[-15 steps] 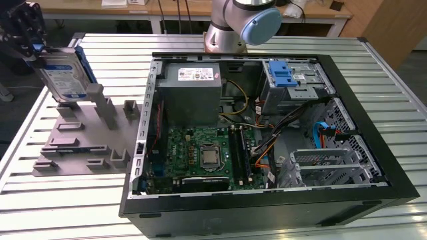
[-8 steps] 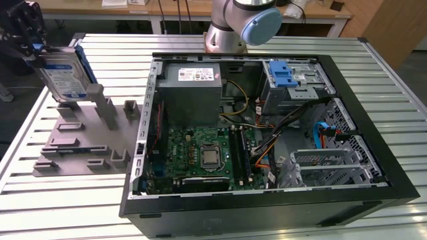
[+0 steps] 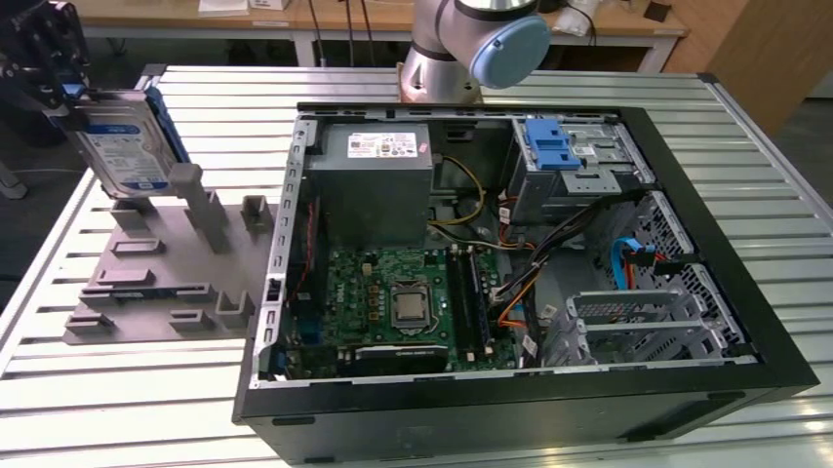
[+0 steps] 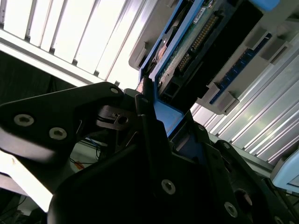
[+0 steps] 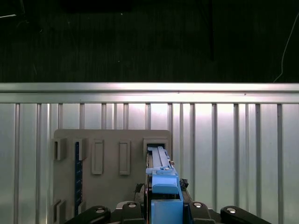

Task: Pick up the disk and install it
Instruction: 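Pick up the disk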

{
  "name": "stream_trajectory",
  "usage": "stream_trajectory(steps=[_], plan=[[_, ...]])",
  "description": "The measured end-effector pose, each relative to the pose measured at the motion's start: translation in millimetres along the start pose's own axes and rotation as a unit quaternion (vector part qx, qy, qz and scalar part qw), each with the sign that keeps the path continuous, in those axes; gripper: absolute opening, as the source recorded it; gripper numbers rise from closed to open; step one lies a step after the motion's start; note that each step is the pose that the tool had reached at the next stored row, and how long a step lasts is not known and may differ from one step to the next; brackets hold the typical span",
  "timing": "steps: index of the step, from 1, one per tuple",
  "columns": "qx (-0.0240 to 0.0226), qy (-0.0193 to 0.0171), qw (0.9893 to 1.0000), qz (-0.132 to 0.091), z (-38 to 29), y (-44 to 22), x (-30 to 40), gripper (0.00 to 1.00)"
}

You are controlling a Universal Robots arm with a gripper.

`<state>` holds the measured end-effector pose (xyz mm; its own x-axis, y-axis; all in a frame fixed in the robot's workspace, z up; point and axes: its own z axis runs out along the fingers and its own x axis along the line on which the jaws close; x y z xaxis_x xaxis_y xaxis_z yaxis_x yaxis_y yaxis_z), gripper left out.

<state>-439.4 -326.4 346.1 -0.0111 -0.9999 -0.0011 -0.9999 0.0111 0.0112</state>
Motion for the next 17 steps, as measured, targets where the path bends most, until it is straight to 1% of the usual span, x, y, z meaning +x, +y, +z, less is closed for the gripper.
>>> stream_trajectory(steps=[17], plan=[[0.0000,0.0000,1.0000,0.000,-4.3,0.0,0.0,0.36]])
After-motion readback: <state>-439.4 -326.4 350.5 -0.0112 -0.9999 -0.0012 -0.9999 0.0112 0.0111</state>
